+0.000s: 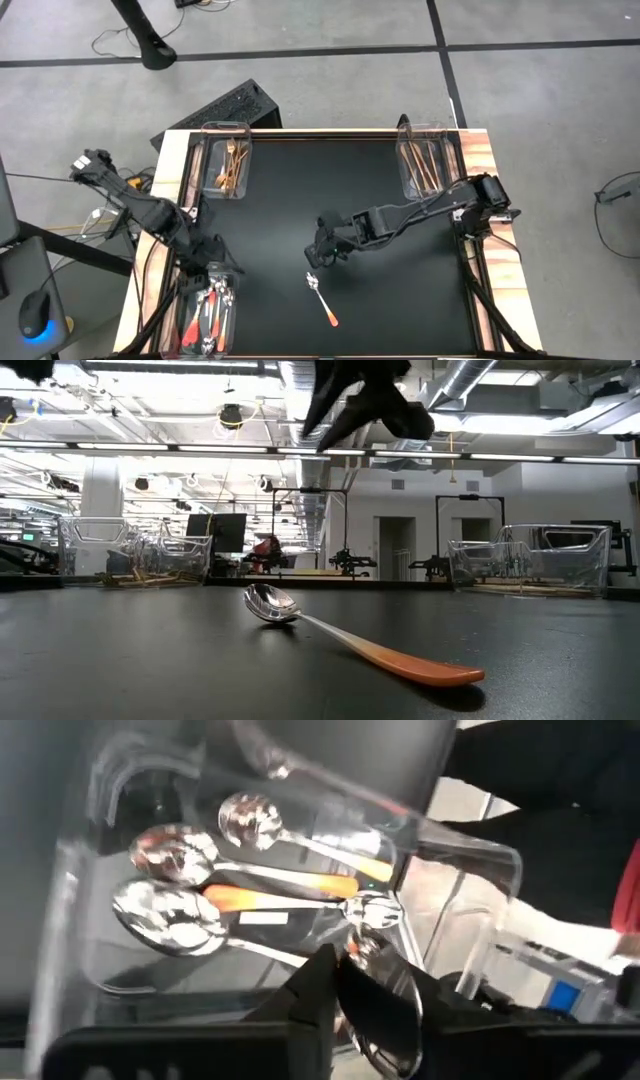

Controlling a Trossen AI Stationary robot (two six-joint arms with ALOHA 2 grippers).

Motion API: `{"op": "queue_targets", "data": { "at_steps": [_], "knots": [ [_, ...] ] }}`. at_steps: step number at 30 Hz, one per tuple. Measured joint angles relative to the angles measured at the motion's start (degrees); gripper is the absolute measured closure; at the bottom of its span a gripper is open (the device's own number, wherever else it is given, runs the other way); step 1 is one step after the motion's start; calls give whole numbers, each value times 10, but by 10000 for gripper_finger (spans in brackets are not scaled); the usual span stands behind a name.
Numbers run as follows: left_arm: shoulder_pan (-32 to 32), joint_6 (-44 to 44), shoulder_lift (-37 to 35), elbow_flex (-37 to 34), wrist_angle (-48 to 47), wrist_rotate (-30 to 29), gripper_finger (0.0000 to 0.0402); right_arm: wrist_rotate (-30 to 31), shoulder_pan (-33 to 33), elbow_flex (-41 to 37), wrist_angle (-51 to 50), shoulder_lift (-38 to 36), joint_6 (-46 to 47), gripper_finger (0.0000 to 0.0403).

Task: Sort silverware by color (type)
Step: Put the orange spoon into the bottom left transparent bin

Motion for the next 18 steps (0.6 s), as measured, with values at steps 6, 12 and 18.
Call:
{"op": "queue_targets", "data": {
  "at_steps": [6,12,18],
  "knots": [
    [-38,-74,0,-53,31,-2,303,-64,34,-2,3,43,-10,294],
    [-45,-74,-3,-54,28,-18,274,-129,70,40,-4,128,35,294],
    [-43,-61,-26,-22,26,-59,272,-128,83,107,-13,187,41,293]
  ]
}}
